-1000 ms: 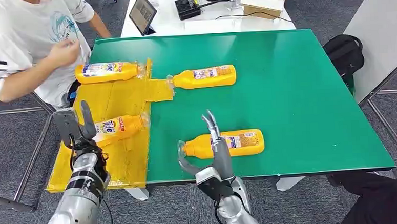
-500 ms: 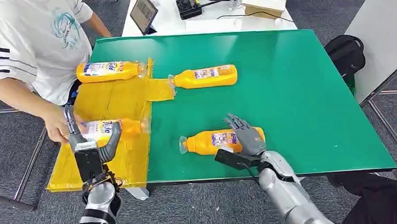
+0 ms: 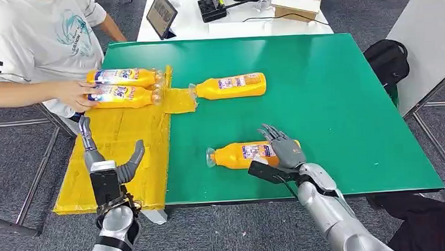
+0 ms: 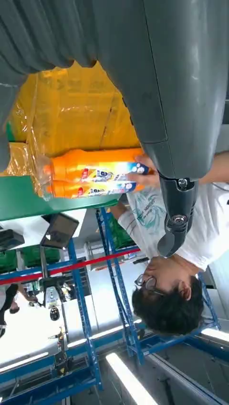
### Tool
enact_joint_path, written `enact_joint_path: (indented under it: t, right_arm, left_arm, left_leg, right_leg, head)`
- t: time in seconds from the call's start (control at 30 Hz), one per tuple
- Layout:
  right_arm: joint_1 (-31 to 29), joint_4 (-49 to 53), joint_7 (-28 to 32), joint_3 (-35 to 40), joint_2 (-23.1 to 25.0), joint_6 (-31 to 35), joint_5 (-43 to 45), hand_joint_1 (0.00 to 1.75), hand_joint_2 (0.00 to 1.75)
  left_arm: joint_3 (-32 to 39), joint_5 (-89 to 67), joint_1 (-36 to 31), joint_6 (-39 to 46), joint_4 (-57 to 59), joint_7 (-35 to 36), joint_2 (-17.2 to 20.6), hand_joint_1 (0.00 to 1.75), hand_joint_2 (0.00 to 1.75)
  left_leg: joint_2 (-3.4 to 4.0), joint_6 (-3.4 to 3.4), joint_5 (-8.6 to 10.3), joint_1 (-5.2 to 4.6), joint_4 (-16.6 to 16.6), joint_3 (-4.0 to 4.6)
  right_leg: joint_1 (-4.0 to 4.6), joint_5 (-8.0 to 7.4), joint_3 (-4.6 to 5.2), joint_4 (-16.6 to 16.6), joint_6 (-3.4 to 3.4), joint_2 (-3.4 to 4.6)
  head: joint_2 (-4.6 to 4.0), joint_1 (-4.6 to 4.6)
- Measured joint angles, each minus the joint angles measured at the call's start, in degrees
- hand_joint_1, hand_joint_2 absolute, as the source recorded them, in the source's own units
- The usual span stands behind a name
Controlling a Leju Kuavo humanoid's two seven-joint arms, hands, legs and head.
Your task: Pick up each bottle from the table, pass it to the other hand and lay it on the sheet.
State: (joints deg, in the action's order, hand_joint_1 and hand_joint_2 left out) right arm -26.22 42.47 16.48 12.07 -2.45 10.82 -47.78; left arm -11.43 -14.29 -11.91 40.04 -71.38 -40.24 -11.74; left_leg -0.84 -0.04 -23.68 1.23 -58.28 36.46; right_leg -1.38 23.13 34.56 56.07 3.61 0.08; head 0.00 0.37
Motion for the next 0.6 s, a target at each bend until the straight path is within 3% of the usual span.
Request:
enact_joint_path:
  t: [0.6]
  right_arm:
    - [-1.7, -2.7, -1.1, 0.1, -0.1, -2.5, -1.1, 0.0, 1.75]
  left_arm:
    - [-1.4, 0.8, -0.2, 0.0, 0.1, 0.0, 0.0, 0.0, 1.75]
  left_leg:
    - [0.02, 0.0, -0.01, 0.0, 0.0, -0.18]
  right_leg:
    - [0.0, 0.0, -0.15, 0.0, 0.0, 0.01]
  head:
    - [0.0, 0.0]
